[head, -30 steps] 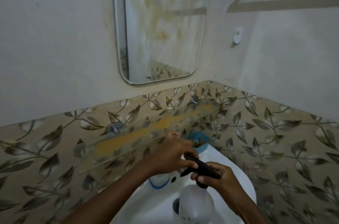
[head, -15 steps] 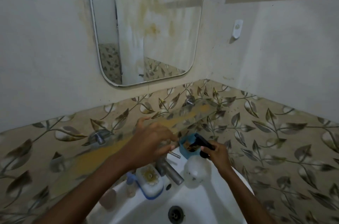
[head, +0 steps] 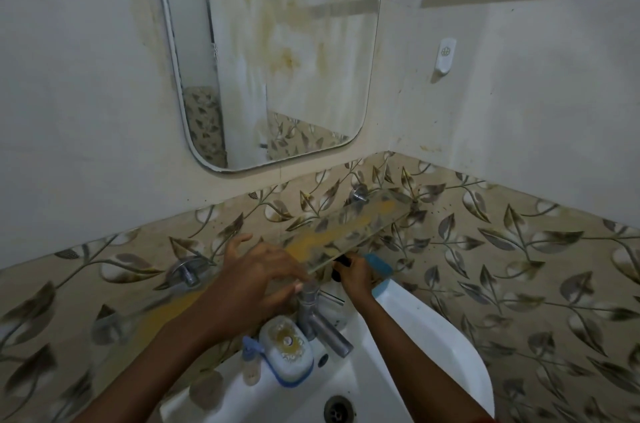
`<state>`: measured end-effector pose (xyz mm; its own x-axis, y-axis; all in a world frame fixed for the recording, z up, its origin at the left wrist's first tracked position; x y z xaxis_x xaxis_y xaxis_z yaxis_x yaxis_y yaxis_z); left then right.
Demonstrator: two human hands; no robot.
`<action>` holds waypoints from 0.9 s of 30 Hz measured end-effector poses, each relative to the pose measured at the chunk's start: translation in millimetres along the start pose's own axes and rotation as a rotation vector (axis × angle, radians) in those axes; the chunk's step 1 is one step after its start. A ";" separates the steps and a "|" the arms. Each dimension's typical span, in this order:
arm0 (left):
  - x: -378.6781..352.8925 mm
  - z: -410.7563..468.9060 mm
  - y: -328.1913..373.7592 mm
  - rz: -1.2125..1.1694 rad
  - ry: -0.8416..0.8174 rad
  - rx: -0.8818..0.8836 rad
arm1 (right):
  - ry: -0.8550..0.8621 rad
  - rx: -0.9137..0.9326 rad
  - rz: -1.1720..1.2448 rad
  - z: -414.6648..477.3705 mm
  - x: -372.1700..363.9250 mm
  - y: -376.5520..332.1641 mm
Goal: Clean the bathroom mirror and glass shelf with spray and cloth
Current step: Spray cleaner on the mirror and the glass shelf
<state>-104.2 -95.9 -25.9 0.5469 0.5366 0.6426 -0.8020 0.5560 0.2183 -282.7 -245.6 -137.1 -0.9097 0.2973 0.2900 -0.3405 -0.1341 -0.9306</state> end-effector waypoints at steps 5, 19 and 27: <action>-1.0 -6.9 1.2 -0.001 0.000 -0.010 | -0.061 -0.045 -0.069 5.6 0.0 2.5; -3.1 -10.4 2.3 -0.106 0.037 -0.082 | -0.226 0.105 -0.780 65.3 41.1 94.7; -6.8 -24.6 8.6 0.008 -0.001 -0.133 | -0.337 0.165 -0.932 63.7 11.2 88.6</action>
<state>-108.9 -79.2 -46.4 0.5406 0.5404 0.6447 -0.7672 0.6311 0.1143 -338.2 -314.4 -202.0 -0.2743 0.0704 0.9591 -0.9567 -0.1208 -0.2647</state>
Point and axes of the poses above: each hand's wrist, its own z-axis towards the middle knuckle, its own x-axis out of the back of the hand, y = z × x, the point moved 1 cm from there along z, towards the middle knuckle, and after that the axes turned 13 degrees about y, right-handed, at the moved point
